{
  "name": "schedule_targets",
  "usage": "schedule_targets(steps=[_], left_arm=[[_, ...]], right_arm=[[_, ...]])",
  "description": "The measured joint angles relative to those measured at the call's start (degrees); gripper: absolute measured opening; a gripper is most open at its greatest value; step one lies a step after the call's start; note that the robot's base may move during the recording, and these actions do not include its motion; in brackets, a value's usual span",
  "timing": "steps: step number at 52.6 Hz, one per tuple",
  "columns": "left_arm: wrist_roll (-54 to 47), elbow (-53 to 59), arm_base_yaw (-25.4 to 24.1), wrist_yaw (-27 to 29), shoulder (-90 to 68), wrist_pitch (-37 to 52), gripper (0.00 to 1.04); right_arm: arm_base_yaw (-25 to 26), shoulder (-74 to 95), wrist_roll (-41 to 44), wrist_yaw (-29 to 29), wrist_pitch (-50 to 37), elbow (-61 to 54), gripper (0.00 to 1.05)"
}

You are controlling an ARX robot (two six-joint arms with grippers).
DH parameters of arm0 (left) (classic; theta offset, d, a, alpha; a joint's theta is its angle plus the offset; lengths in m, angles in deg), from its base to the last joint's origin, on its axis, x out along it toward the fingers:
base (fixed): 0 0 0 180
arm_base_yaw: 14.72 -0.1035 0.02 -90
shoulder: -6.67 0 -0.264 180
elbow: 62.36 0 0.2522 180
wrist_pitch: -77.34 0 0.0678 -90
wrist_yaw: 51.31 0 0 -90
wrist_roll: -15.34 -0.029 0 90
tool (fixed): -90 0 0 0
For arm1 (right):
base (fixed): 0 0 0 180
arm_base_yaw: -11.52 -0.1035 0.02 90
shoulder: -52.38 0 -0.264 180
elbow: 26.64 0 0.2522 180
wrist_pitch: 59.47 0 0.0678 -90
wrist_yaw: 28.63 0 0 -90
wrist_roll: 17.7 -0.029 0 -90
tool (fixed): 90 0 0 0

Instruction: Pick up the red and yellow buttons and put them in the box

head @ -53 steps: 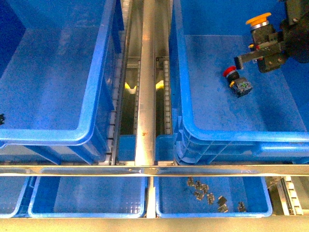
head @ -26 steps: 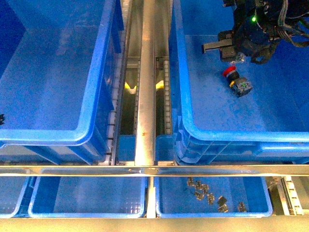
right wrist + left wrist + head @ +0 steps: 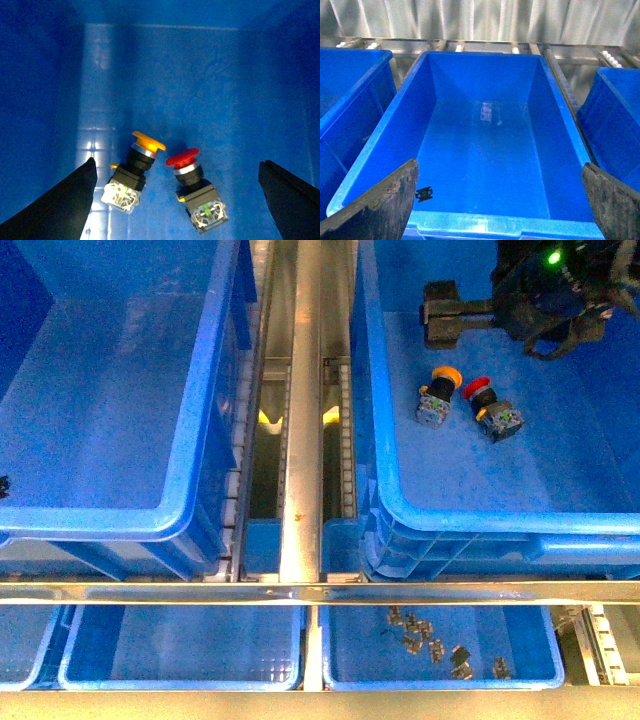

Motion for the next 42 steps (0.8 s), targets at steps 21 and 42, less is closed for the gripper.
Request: schedule_targets(steps=[21,42], left_arm=[[0.0,0.0,0.0,0.0,0.0,0.0,0.97],[0.0,0.0,0.0,0.0,0.0,0.0,0.97]], right_arm=[[-1.3,-46.5,-15.5,-1.3,6.0,-40.1,0.98],[0.7,-64.7,1.8,-7.6,-35.3,-63.6,0.46]])
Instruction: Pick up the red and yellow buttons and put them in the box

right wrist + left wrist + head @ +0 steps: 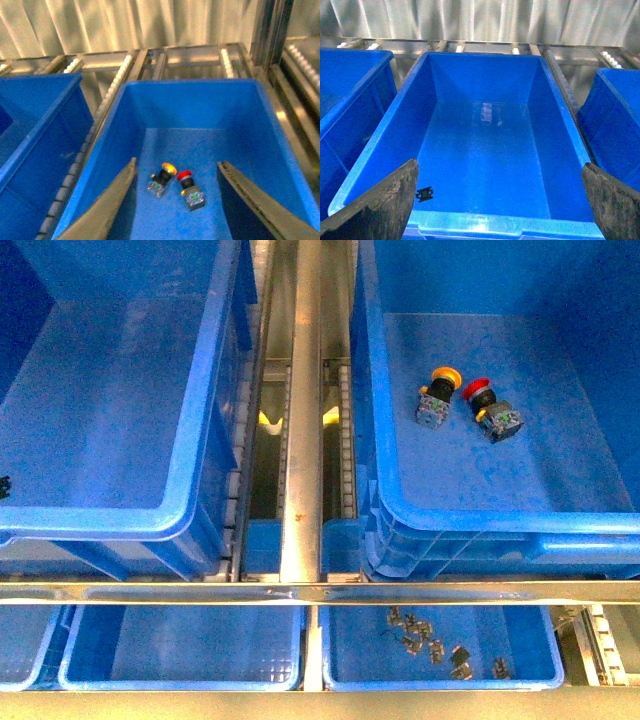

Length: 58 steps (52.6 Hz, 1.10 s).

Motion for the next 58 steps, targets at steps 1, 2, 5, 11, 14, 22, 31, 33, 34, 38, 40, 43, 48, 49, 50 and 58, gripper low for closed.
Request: schedule_targets(steps=[1,2,5,11,14,22,31,33,34,38,40,43,48,49,50,58], left_arm=[[0.0,0.0,0.0,0.0,0.0,0.0,0.97],[0.0,0.0,0.0,0.0,0.0,0.0,0.97],[0.0,0.0,0.0,0.0,0.0,0.0,0.97],[0.0,0.0,0.0,0.0,0.0,0.0,0.97],[0.0,0.0,0.0,0.0,0.0,0.0,0.97],[0.0,0.0,0.0,0.0,0.0,0.0,0.97],[0.0,0.0,0.0,0.0,0.0,0.0,0.97],[0.0,0.0,0.0,0.0,0.0,0.0,0.97],[0.0,0.0,0.0,0.0,0.0,0.0,0.97],[0.0,0.0,0.0,0.0,0.0,0.0,0.97],[0.0,0.0,0.0,0.0,0.0,0.0,0.97],[0.0,0.0,0.0,0.0,0.0,0.0,0.97],[0.0,0.0,0.0,0.0,0.0,0.0,0.97],[0.0,0.0,0.0,0.0,0.0,0.0,0.97],[0.0,0.0,0.0,0.0,0.0,0.0,0.97],[0.0,0.0,0.0,0.0,0.0,0.0,0.97]], right_arm=[[0.2,-0.8,0.4,-0.2,0.0,-0.4,0.43],[0.4,-1.5,0.7,-0.4,0.1,-0.9,0.39],[0.9,-3.2,1.6,-0.9,0.9,-2.4,0.29],[4.5,-6.5,2.4,-5.1,2.9,-4.9,0.1],[5.3,-8.9,2.8,-5.0,3.9,-5.8,0.04],[5.4,-14.6,3.0,-5.4,7.5,-7.7,0.04],[5.5,-19.5,3.0,-5.4,8.9,-10.5,0.04],[5.5,-21.6,3.0,-5.3,11.0,-10.5,0.04],[5.5,-22.4,3.0,-5.3,11.6,-10.5,0.04],[5.5,-26.4,3.0,-5.4,15.2,-10.5,0.04],[5.5,-28.2,3.0,-5.4,16.8,-10.5,0.04],[5.5,-30.0,3.0,-5.4,18.6,-10.5,0.04],[5.5,-32.6,3.0,-5.4,21.1,-10.5,0.04],[5.5,-33.2,3.0,-5.4,21.7,-10.5,0.04],[5.5,-33.8,3.0,-5.4,22.2,-10.5,0.04],[5.5,-37.7,3.0,-5.4,26.1,-10.5,0.04]])
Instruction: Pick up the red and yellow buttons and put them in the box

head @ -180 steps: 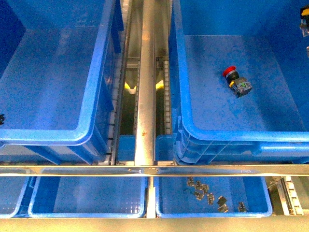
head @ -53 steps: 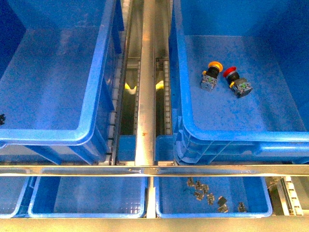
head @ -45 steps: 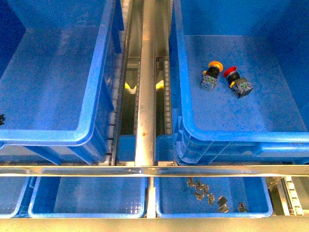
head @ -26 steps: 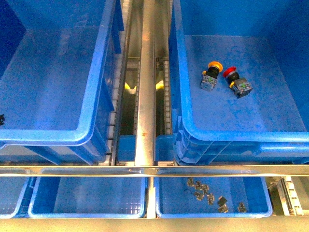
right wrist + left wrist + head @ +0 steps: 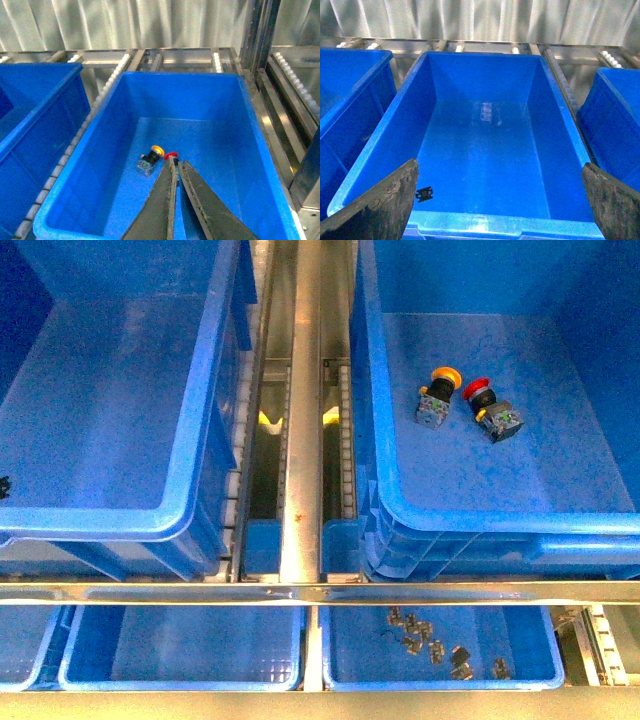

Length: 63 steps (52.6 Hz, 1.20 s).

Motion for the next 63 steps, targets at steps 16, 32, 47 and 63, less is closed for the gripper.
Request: schedule_targets(steps=[16,32,47,63], left_arm=[[0.0,0.0,0.0,0.0,0.0,0.0,0.97],[0.0,0.0,0.0,0.0,0.0,0.0,0.97],[0.0,0.0,0.0,0.0,0.0,0.0,0.97],[0.0,0.0,0.0,0.0,0.0,0.0,0.97]], right_arm=[[0.0,-6.0,0.0,0.0,6.0,0.0,0.04],[0.0,-18.1,0.0,0.0,18.1,0.0,0.04],[0.0,-18.1,0.1,0.0,18.3,0.0,0.16],[0.0,-18.1,0.1,0.0,18.3,0.0,0.89]])
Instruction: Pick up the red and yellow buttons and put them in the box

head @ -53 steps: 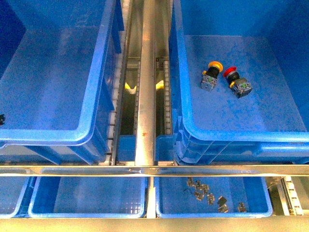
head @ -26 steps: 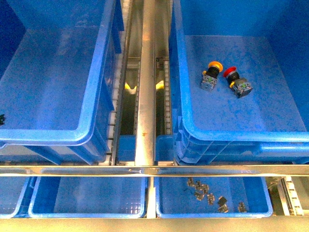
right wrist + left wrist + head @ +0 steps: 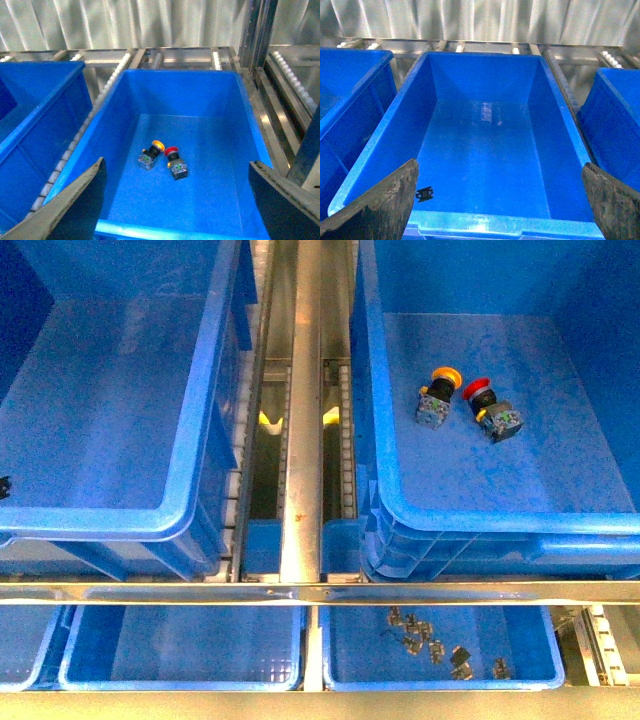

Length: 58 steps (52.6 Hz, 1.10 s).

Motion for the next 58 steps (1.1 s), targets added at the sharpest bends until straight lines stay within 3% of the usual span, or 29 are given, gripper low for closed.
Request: schedule_targets(steps=[3,58], left_arm=[[0.0,0.0,0.0,0.0,0.0,0.0,0.97],[0.0,0.0,0.0,0.0,0.0,0.0,0.97]], right_arm=[[0.0,0.0,0.0,0.0,0.0,0.0,0.99],[0.0,0.0,0.0,0.0,0.0,0.0,0.98]])
